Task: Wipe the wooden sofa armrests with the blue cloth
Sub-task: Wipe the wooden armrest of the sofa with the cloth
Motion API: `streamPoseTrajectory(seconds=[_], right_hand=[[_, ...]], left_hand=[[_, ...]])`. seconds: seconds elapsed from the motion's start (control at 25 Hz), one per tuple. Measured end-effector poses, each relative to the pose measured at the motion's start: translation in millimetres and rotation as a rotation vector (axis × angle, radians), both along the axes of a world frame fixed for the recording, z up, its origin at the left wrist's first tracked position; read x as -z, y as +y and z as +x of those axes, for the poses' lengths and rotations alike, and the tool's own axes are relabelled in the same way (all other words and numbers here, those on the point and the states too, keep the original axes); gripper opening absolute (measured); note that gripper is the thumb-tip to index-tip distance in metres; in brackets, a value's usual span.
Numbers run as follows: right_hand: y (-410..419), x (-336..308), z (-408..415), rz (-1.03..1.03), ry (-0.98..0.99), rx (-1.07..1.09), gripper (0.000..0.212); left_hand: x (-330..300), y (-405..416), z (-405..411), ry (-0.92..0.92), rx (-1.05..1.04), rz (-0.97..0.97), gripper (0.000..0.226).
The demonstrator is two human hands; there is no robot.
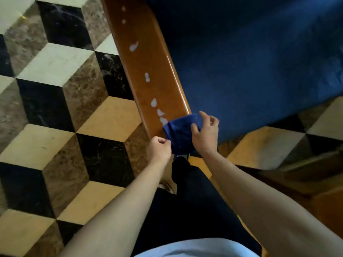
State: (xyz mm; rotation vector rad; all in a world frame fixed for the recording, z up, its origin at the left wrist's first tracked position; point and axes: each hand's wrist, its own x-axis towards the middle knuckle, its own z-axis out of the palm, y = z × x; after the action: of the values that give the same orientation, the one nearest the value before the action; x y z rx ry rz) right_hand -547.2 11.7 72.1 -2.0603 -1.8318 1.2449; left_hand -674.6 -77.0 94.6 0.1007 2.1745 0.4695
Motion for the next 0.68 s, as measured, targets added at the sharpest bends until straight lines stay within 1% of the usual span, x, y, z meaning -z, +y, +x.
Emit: streamPoseTrajectory(seconds=[0.04, 0.08, 0.12, 0.2, 0.28, 0.36, 0.44, 0.52, 0.6, 0.68], right_hand=[[-9, 7, -4, -0.077, -0.002, -0.051, 0.059], [-19, 12, -7, -0.112, -0.013, -0.113, 0.066], [-26, 16, -12, -0.104, -0.061, -0.158, 0.072], [-27, 26, -26, -0.051, -0.204, -0.156, 0.078], [-20, 31, -38, -0.033, -0.327, -0.141, 0.079], [-5, 36, -48, -0.030, -0.340, -0.105, 0.080], [22, 40, -63, -0.013, -0.313, -0.066, 0.078], [46, 43, -85, 0.008, -0.290, 0.000, 0.076], [60, 45, -102, 0.039, -0.315, 0.024, 0.075], [75, 54, -115, 0.086, -0.336, 0.078, 0.074]], left_hand=[[6, -4, -10, 0.018, -0.039, -0.058, 0.012], [12, -10, -20, 0.032, -0.089, -0.090, 0.015], [16, -11, -32, 0.034, -0.145, -0.107, 0.020], [28, -6, -61, 0.014, -0.254, -0.094, 0.036], [41, 10, -88, -0.058, -0.328, -0.046, 0.054], [53, 36, -112, -0.195, -0.399, 0.054, 0.064], [59, 66, -129, -0.336, -0.458, 0.176, 0.064], [63, 93, -150, -0.385, -0.493, 0.257, 0.063], [64, 119, -169, -0.361, -0.500, 0.281, 0.065], [70, 141, -184, -0.258, -0.511, 0.337, 0.065]])
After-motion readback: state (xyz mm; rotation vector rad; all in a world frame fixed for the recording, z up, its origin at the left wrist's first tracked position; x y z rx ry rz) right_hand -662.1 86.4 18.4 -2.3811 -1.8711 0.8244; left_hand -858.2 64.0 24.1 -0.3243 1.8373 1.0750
